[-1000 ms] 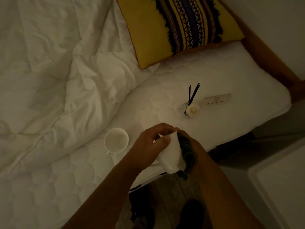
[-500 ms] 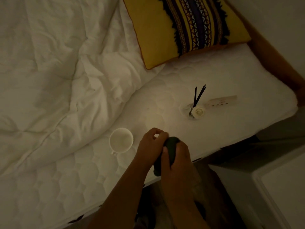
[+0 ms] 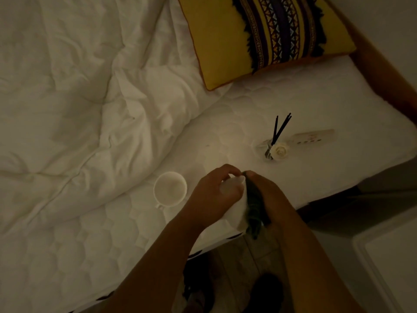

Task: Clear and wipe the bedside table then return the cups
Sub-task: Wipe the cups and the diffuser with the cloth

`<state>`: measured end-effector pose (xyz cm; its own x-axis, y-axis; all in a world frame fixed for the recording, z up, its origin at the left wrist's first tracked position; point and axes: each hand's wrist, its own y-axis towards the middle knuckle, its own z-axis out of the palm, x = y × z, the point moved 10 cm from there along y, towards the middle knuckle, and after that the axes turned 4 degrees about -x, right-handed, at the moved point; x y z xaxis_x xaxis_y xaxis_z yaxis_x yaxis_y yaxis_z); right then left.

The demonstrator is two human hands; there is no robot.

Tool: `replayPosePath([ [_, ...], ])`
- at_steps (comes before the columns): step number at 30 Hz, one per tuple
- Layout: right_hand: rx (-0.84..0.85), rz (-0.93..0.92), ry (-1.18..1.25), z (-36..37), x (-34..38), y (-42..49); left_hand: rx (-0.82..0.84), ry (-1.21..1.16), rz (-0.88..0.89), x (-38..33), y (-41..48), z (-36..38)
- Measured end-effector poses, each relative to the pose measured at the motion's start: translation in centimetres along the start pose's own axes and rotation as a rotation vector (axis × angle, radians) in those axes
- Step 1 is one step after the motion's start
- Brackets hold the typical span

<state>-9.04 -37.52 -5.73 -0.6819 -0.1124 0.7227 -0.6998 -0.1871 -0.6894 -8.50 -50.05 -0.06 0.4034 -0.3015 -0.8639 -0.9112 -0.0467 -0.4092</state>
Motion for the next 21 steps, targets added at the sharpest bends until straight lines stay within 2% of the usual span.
replayPosePath([
  [3, -0.2, -0.177, -0.211, 0.3, 1.9, -1.1, -0.146, 0.025, -0.07, 1.8, 1.1, -1.1],
  [5, -0.271, -0.253, -0.351, 1.6, 2.1, -2.8, -0.214, 0.02, -0.111, 3.0, 1.9, -1.8],
  [8, -0.261, -0.322, -0.564, 3.1, 0.8, -4.4, -0.223, 0.052, -0.183, 5.0, 2.6, -2.1],
  [10, -0.262, -0.318, -0.644, 2.4, -0.3, -4.2, -0.21, 0.157, -0.176, 5.7, 3.4, -1.8],
  [12, -0.268, -0.243, -0.659, 1.1, -1.5, -3.8, -0.198, 0.295, -0.12, 5.5, 4.1, -1.6],
  [16, -0.274, -0.114, -0.522, -1.6, -3.6, -3.5, -0.224, 0.584, 0.052, 3.8, 5.5, -1.1],
  [21, -0.279, -0.014, -0.391, -3.9, -4.8, -4.0, -0.234, 0.769, 0.044, 4.2, 6.6, -0.9],
])
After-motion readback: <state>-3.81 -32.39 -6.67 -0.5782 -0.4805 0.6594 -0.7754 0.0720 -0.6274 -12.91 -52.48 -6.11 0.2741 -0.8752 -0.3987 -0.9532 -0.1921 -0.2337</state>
